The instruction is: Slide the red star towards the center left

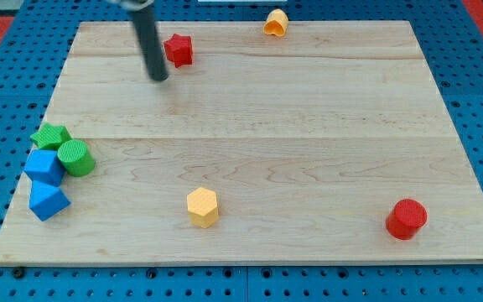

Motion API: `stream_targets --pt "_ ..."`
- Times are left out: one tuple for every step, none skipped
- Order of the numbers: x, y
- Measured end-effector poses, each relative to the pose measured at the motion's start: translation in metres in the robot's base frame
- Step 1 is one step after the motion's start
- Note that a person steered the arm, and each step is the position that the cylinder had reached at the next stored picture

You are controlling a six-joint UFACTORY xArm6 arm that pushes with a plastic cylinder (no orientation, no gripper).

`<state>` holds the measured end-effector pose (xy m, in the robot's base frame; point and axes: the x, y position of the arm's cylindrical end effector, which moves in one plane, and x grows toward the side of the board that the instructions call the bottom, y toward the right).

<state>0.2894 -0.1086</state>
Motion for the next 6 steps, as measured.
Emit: stream_targets --pt "-0.035 0.065" --pt "-0.044 0.125" --pt "-0.095 0.106" --pt "-0.097 0.077" --pt "-0.064 -0.016" --pt "-0.014 -0.084"
